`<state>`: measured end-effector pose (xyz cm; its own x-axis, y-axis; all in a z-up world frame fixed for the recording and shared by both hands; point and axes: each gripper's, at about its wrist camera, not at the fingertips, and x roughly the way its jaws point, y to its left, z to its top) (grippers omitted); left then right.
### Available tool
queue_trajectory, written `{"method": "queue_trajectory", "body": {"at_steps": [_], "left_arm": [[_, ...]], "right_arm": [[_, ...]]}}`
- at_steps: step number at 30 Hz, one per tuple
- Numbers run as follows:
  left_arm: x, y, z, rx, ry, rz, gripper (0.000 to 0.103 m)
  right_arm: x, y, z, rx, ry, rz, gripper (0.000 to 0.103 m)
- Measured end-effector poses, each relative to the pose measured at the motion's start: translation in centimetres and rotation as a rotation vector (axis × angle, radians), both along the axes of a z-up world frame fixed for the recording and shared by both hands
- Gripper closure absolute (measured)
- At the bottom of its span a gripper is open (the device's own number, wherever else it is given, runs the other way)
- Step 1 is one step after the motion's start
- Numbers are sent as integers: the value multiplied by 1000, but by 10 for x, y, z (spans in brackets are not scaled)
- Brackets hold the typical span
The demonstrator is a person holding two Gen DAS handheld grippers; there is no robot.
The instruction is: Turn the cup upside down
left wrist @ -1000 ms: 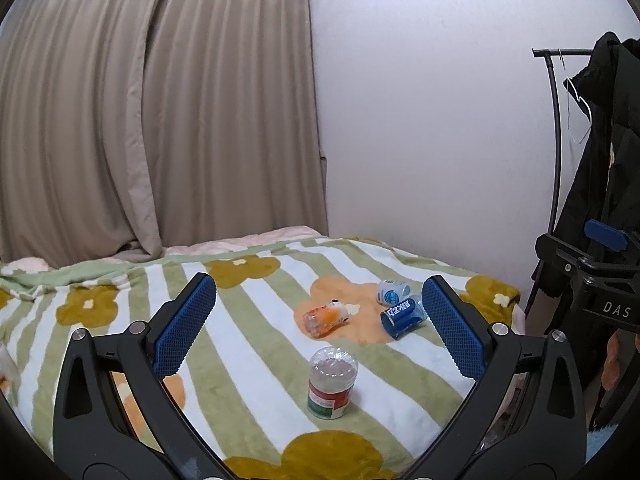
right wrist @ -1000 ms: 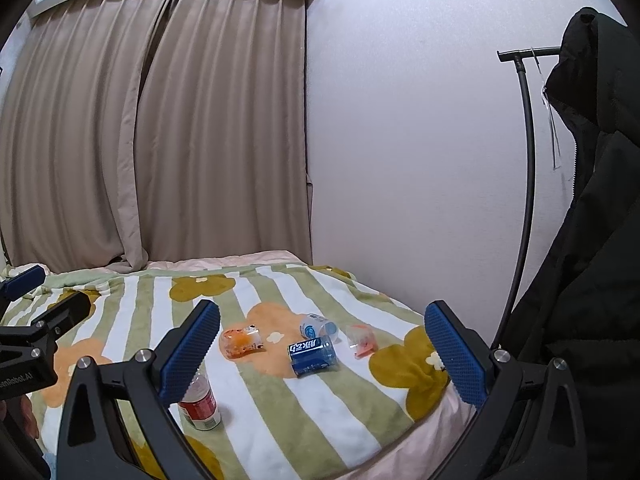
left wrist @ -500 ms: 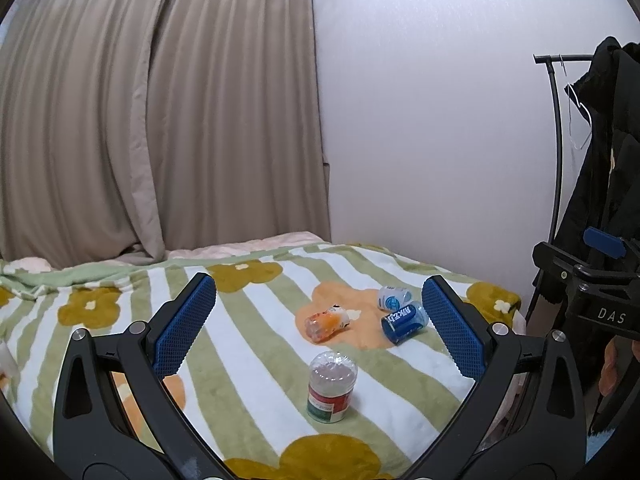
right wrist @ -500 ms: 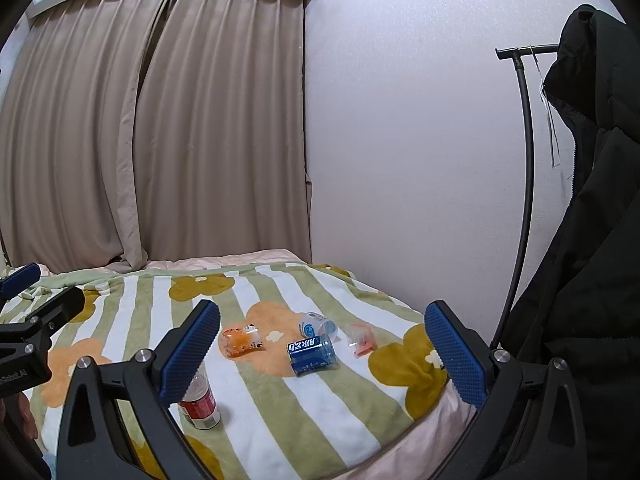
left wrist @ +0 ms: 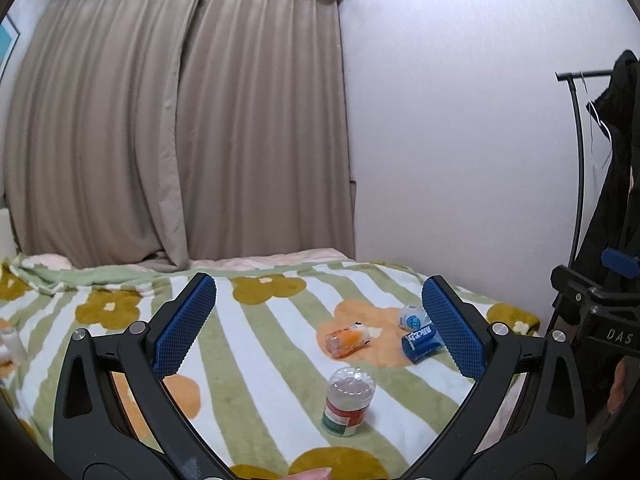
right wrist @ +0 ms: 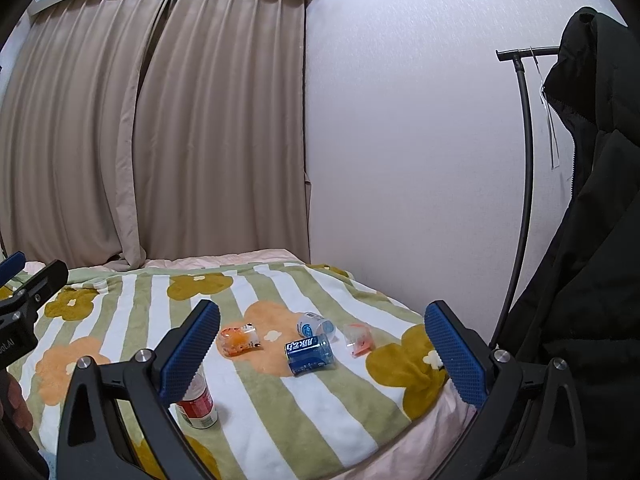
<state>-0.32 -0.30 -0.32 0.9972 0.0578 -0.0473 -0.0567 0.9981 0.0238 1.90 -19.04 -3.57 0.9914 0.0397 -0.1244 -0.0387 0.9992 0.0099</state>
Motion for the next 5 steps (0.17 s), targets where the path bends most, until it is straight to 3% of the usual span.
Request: {"method": "queue_trajectory", "body": {"at_steps": [5], "left_arm": [[-1,-2,1,-2,-10,-15,0]], "right_arm": [[0,0,0,-1,1,0,1]]}}
